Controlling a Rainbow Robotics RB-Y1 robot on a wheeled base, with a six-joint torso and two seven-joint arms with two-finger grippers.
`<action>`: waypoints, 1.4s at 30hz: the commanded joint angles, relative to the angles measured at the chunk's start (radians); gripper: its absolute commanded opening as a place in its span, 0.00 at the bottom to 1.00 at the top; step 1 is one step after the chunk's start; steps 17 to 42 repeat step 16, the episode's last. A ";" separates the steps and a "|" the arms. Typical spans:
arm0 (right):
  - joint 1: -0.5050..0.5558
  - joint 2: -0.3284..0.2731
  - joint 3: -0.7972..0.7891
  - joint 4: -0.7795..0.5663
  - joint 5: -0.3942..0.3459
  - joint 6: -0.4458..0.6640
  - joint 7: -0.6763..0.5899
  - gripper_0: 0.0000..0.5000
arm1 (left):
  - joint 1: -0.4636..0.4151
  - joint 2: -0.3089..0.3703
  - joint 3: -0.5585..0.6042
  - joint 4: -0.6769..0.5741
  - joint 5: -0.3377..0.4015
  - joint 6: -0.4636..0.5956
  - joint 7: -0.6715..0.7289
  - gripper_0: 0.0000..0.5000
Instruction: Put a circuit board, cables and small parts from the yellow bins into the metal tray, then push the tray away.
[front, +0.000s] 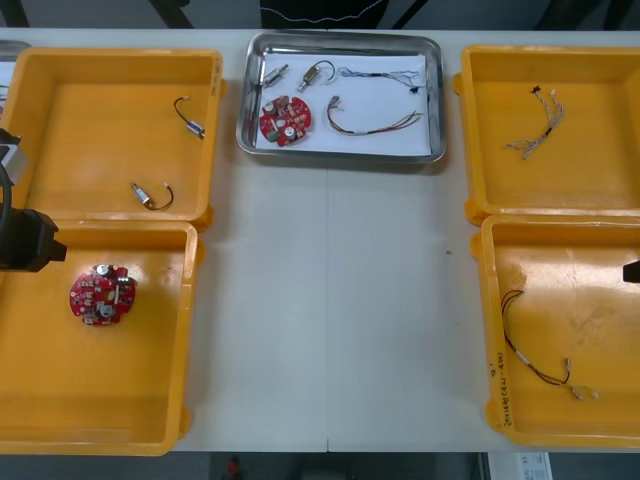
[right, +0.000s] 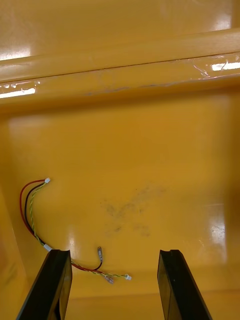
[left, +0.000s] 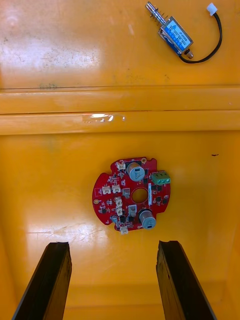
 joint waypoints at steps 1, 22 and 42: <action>0.014 -0.041 -0.027 -0.010 -0.009 0.003 -0.030 1.00 | 0.018 -0.010 0.029 -0.030 0.003 0.006 0.069 1.00; 0.014 -0.041 -0.027 -0.010 -0.009 0.003 -0.030 1.00 | 0.018 -0.010 0.029 -0.030 0.003 0.006 0.069 1.00; 0.014 -0.041 -0.027 -0.010 -0.009 0.003 -0.030 1.00 | 0.018 -0.010 0.029 -0.030 0.003 0.006 0.069 1.00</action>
